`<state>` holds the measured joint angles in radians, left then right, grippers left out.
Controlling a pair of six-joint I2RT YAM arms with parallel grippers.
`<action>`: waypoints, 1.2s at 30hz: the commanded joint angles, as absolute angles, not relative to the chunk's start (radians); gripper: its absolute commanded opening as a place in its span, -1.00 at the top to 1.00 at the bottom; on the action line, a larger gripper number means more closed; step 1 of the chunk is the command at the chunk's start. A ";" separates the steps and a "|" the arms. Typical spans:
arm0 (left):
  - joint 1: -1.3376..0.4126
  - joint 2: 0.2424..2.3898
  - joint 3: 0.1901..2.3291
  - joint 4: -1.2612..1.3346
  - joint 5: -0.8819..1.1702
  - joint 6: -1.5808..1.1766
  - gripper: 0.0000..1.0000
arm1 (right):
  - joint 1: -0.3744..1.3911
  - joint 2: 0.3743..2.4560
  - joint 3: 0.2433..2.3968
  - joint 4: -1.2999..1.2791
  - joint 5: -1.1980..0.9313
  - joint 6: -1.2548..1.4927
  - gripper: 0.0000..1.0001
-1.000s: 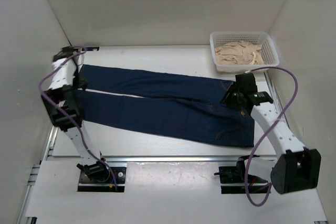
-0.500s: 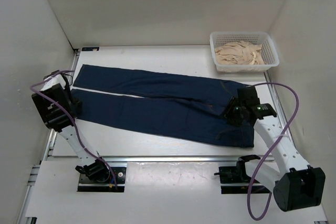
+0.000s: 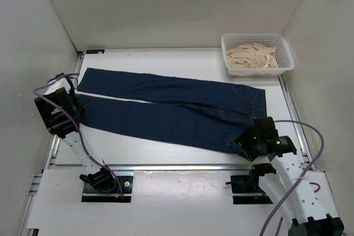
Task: Fold and stack the trousers
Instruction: Fold the trousers
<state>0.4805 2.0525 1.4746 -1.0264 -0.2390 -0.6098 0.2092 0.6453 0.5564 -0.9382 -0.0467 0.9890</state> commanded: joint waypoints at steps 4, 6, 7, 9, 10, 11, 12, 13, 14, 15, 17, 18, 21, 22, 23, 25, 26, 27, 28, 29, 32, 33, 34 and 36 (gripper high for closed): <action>0.482 1.890 1.447 -0.983 -0.210 -0.589 0.79 | 0.207 0.571 0.445 -0.957 -0.049 1.184 -0.33; 0.482 1.868 1.447 -0.992 -0.210 -0.589 0.79 | 0.207 0.571 0.434 -0.945 -0.023 1.207 -0.33; 0.482 1.856 1.447 -0.992 -0.200 -0.589 0.79 | 0.207 0.581 0.434 -0.933 -0.012 1.207 -0.33; 0.482 1.856 1.457 -1.002 -0.199 -0.580 0.79 | 0.207 0.624 0.423 -0.894 0.004 1.216 -0.33; 0.482 1.847 1.457 -1.002 -0.190 -0.580 0.79 | 0.207 0.661 0.423 -0.878 0.030 1.216 -0.30; 0.473 1.847 1.457 -1.002 -0.190 -0.580 0.79 | 0.207 0.681 0.423 -0.844 0.044 1.216 -0.30; 0.472 1.847 1.466 -1.002 -0.190 -0.580 0.79 | 0.207 0.704 0.413 -0.822 0.054 1.227 -0.28; 0.472 1.847 1.466 -1.012 -0.181 -0.580 0.79 | 0.207 0.727 0.413 -0.802 0.054 1.227 -0.25; 0.472 1.838 1.466 -1.012 -0.181 -0.580 0.79 | 0.207 0.774 0.413 -0.786 0.067 1.227 -0.25; 0.472 1.838 1.476 -1.012 -0.181 -0.580 0.79 | 0.207 0.799 0.413 -0.755 0.067 1.236 -0.21; 0.472 1.829 1.485 -1.023 -0.181 -0.580 0.79 | 0.207 0.859 0.413 -0.718 0.067 1.236 -0.16; 0.472 1.829 1.485 -1.023 -0.181 -0.580 0.79 | 0.207 0.876 0.404 -0.694 0.067 1.236 -0.13; 0.472 1.818 1.506 -1.043 -0.172 -0.580 0.79 | 0.207 0.916 0.403 -0.680 0.116 1.247 0.28; 0.472 1.818 1.517 -1.043 -0.161 -0.580 0.79 | 0.207 0.916 0.403 -0.680 0.133 1.247 0.51; 0.463 1.793 1.517 -1.054 -0.161 -0.580 0.79 | 0.207 0.916 0.425 -0.680 0.152 1.238 0.88; 0.463 1.772 1.526 -1.054 -0.161 -0.571 0.79 | 0.207 0.879 0.475 -0.750 0.207 1.198 1.00; 0.463 1.763 1.537 -1.054 -0.150 -0.562 0.79 | 0.207 0.862 0.535 -0.776 0.230 1.181 1.00; 0.463 1.749 1.555 -1.054 -0.150 -0.561 0.79 | 0.207 0.824 0.566 -0.799 0.256 1.164 1.00; 0.451 1.749 1.569 -1.064 -0.150 -0.561 0.79 | 0.207 0.806 0.595 -0.830 0.282 1.143 1.00; 0.451 1.749 1.586 -1.065 -0.150 -0.552 0.79 | 0.207 0.790 0.623 -0.830 0.308 1.094 1.00; 0.422 1.779 1.681 -1.090 -0.159 -0.552 0.79 | 0.207 0.781 0.731 -0.859 0.402 1.030 1.00; 0.407 1.814 1.745 -1.104 -0.172 -0.552 0.79 | 0.207 0.822 0.782 -0.859 0.426 1.020 1.00; 0.393 1.833 1.778 -1.126 -0.172 -0.552 0.79 | 0.207 0.845 0.804 -0.859 0.443 1.008 1.00; 0.368 1.873 1.878 -1.141 -0.181 -0.552 0.79 | 0.207 0.927 0.863 -0.850 0.477 0.980 1.00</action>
<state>0.3908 1.8496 1.7573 -1.1389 -0.1410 -0.5648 0.2111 0.8410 0.7975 -0.8104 0.3077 1.0653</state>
